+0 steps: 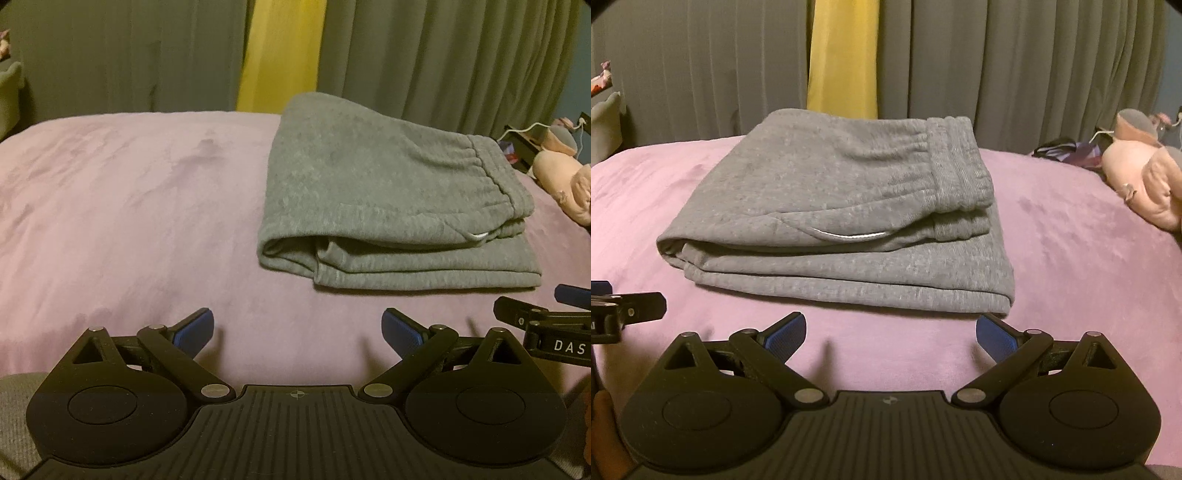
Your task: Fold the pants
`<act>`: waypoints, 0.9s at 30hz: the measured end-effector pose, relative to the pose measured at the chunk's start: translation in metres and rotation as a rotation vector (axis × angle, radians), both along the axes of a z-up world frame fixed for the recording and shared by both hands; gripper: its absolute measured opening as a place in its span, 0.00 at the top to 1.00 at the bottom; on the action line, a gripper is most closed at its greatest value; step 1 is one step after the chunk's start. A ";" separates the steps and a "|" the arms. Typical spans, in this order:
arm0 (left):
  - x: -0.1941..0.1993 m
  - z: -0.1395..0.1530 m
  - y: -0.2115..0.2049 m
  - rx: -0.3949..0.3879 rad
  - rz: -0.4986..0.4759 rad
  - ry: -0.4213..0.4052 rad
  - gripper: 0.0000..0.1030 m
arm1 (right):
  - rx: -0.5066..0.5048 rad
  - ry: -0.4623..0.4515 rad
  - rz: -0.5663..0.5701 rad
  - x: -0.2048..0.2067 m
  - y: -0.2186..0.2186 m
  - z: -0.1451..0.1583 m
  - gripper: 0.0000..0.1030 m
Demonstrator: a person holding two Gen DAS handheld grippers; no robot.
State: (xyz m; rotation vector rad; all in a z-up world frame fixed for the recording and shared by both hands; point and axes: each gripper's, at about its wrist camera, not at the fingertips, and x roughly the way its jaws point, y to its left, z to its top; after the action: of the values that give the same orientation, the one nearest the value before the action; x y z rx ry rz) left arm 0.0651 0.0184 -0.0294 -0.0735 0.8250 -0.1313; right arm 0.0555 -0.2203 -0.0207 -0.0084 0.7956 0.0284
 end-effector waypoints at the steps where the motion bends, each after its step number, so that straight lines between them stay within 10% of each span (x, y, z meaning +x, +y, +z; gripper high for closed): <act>1: -0.001 0.000 -0.001 0.005 -0.003 -0.002 0.03 | 0.001 -0.005 -0.009 -0.001 -0.001 0.000 0.04; 27: 0.000 -0.006 -0.015 0.029 -0.057 -0.001 0.03 | 0.004 -0.012 -0.030 -0.001 0.001 -0.003 0.04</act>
State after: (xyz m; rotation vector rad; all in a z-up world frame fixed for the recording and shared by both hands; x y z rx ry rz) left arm 0.0648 0.0038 -0.0353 -0.0223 0.8278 -0.1725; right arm 0.0548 -0.2193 -0.0234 0.0074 0.7840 0.0017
